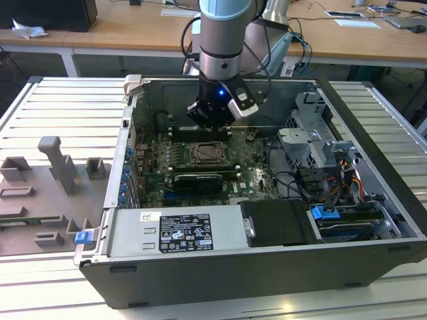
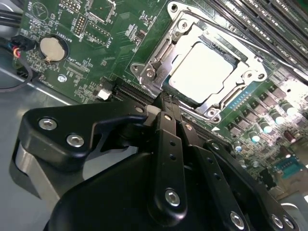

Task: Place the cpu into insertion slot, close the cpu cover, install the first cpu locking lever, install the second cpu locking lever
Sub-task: 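Install the second cpu locking lever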

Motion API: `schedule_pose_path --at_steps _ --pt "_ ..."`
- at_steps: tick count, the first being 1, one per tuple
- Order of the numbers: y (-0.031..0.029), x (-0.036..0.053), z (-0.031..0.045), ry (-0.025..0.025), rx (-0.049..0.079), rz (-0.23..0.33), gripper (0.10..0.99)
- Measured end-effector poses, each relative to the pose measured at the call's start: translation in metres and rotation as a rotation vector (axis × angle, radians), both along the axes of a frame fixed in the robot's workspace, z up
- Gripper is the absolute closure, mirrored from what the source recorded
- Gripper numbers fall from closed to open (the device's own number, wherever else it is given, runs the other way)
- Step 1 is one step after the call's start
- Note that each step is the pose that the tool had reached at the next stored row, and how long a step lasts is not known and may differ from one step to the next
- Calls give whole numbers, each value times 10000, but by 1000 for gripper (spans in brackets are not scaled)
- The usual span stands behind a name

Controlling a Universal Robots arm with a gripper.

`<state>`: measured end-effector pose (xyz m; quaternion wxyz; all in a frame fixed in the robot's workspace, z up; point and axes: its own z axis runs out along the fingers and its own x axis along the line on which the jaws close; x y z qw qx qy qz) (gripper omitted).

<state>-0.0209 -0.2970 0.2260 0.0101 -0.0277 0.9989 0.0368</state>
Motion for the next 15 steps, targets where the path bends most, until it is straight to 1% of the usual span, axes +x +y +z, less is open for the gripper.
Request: schedule_pose_path --at_steps 2,3,7,12,15 --pt "0 0 77 0 1 0 980" --pt "0 0 90 1 0 0 980" --pt "-12 0 97 1 0 1 980" --pt "-65 0 97 0 0 1 980" --pt "-74 -1 106 1 -2 -2 980"
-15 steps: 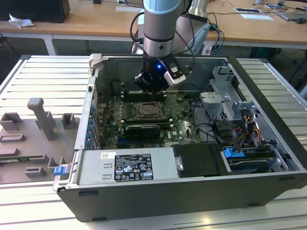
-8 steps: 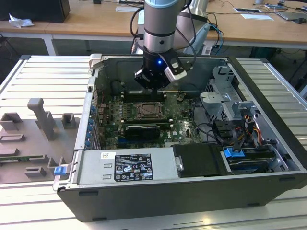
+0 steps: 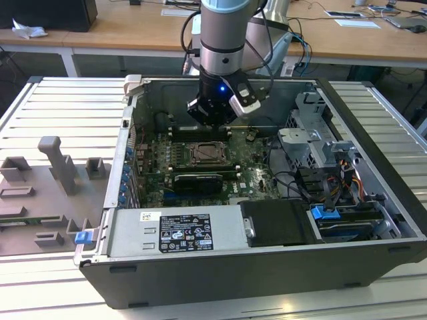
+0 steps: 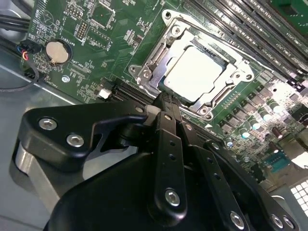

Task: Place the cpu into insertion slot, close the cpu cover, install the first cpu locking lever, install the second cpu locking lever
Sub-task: 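Install the second cpu locking lever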

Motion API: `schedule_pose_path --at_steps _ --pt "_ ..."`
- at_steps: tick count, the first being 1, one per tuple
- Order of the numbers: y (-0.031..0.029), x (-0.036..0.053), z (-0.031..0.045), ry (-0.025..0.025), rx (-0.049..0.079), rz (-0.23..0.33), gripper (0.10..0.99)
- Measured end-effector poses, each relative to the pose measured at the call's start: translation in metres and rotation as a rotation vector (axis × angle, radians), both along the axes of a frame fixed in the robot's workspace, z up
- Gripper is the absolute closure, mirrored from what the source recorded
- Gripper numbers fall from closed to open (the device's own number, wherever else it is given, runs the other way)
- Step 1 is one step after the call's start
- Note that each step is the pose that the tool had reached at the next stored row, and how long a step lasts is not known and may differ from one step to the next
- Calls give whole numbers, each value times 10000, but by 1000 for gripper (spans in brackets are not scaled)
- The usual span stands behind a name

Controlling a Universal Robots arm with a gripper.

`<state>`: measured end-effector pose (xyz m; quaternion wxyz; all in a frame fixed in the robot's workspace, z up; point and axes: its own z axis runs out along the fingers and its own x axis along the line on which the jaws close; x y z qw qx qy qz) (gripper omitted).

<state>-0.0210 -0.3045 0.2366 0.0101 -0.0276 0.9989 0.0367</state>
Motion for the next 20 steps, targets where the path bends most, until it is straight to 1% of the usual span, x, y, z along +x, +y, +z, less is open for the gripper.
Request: schedule_pose_path --at_steps 2,4,5,6,10,11,12,17,20 --pt "-1 1 47 -1 2 2 980" --pt "-1 0 162 -1 2 1 980" --pt "-2 1 185 -1 1 3 980" --pt "-9 1 187 -1 4 5 980" --pt "-68 0 188 -1 3 2 980" --pt "-158 1 187 -1 2 2 980" --pt "-320 1 183 28 3 2 980" --pt "-419 1 173 28 8 2 980" --pt "-454 0 172 28 8 2 980"
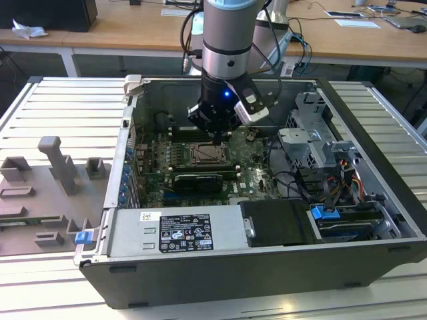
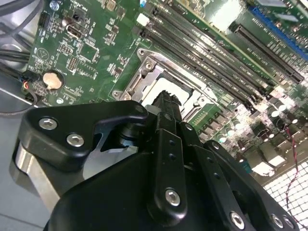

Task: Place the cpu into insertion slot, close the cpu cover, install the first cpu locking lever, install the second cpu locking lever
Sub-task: 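Install the second cpu locking lever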

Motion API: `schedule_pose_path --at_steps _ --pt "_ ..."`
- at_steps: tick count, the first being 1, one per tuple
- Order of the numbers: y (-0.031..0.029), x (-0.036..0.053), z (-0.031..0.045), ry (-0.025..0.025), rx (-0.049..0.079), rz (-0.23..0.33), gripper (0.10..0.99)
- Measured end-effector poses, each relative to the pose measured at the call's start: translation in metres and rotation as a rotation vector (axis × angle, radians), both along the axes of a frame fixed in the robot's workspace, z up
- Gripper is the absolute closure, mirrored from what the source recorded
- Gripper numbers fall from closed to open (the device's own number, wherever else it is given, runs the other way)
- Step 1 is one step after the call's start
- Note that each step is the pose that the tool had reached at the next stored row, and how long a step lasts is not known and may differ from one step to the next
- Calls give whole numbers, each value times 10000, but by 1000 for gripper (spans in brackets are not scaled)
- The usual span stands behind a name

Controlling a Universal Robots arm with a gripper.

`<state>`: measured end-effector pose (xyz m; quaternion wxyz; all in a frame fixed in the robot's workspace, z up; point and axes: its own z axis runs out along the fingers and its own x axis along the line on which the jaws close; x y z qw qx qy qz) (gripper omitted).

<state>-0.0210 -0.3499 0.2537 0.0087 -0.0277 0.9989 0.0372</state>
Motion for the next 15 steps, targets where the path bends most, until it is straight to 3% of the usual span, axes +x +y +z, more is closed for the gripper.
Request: schedule_pose_path --at_steps 12,14,15 --pt "-136 0 0 0 13 1 980" --pt "-161 0 -1 6 125 1 980" --pt "-180 0 -4 41 226 1 980"
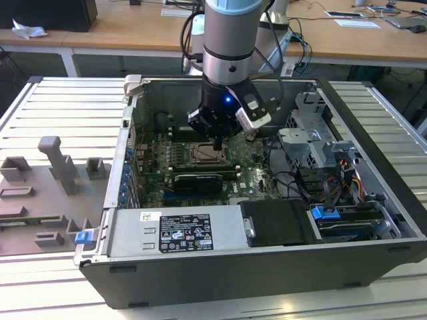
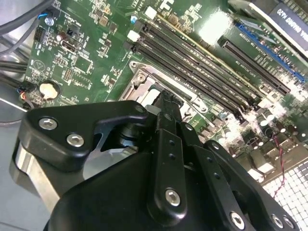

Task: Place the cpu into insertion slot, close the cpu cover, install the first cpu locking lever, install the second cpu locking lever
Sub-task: 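Install the second cpu locking lever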

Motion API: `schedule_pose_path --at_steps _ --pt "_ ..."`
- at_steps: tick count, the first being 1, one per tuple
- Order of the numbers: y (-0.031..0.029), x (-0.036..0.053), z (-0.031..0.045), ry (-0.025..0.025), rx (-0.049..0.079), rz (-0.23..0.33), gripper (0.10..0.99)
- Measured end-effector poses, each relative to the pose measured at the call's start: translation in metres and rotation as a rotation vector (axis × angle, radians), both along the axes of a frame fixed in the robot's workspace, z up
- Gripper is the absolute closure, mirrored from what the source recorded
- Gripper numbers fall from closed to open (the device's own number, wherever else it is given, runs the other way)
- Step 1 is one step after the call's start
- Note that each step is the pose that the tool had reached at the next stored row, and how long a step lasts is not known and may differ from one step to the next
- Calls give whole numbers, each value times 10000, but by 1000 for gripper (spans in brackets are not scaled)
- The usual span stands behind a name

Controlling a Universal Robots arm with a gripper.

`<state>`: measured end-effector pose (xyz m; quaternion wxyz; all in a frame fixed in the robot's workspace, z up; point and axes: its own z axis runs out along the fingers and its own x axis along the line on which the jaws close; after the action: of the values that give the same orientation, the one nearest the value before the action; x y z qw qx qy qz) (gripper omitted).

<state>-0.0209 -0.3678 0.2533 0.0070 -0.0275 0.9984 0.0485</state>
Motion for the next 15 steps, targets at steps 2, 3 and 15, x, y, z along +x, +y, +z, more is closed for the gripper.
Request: schedule_pose_path --at_steps 2,3,15 --pt "-29 0 -11 50 54 1 980" --pt "-43 0 -24 54 68 3 980" --pt "-113 -169 -105 56 137 115 980"
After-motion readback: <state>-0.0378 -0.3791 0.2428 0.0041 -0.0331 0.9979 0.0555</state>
